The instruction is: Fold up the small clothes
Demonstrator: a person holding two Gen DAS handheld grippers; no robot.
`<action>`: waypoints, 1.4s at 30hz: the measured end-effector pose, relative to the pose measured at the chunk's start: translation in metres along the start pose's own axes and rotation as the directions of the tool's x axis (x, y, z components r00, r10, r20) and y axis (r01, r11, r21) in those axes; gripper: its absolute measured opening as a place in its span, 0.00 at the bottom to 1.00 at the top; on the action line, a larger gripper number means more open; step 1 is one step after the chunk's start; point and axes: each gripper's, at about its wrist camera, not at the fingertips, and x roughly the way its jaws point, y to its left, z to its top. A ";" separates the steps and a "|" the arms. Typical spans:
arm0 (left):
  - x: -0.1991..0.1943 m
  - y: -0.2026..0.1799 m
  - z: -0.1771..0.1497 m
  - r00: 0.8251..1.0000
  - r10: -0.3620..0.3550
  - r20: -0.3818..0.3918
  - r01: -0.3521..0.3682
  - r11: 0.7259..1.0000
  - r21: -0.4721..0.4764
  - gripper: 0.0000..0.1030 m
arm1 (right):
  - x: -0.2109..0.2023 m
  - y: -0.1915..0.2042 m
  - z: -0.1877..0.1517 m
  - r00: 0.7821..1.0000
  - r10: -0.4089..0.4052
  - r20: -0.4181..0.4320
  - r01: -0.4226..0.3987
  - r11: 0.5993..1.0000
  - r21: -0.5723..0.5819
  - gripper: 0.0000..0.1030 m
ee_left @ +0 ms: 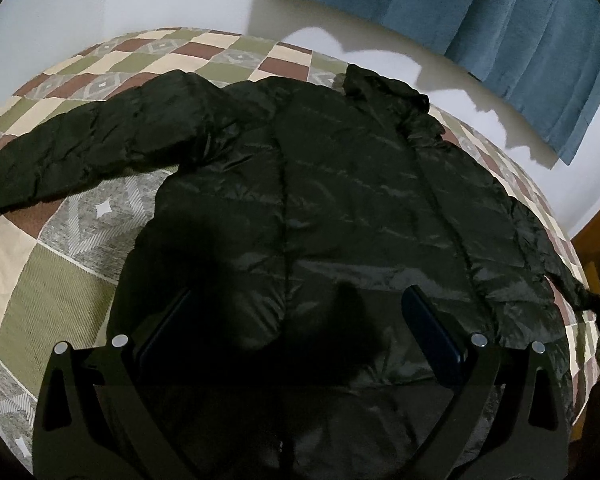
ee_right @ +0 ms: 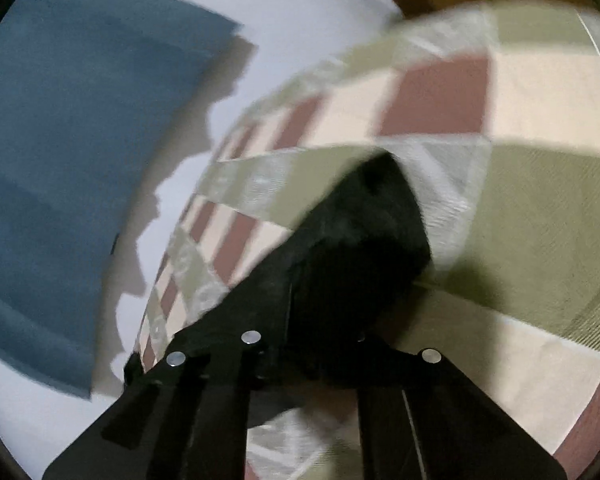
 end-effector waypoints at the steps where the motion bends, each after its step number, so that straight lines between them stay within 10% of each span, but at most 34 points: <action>1: 0.000 0.000 0.000 1.000 -0.001 -0.001 0.001 1.000 -0.001 0.98 | -0.002 0.021 -0.004 1.000 0.019 0.003 -0.019 0.998 -0.052 0.08; 9: -0.001 0.002 0.003 1.000 -0.015 0.004 0.015 1.000 -0.001 0.98 | 0.012 0.178 -0.079 0.972 0.191 -0.134 -0.226 0.917 -0.329 0.07; 19: -0.002 0.002 0.003 1.000 -0.025 0.003 0.025 1.000 -0.015 0.98 | 0.069 0.328 -0.242 0.894 0.212 -0.394 -0.405 0.758 -0.511 0.07; 32: 0.003 0.006 0.000 0.999 -0.030 -0.010 0.030 0.999 -0.027 0.98 | 0.112 0.379 -0.361 0.809 0.145 -0.570 -0.512 0.651 -0.560 0.07; 42: 0.006 0.007 -0.002 0.999 -0.033 -0.017 0.033 0.999 -0.032 0.98 | 0.135 0.388 -0.395 0.767 0.118 -0.631 -0.541 0.647 -0.537 0.07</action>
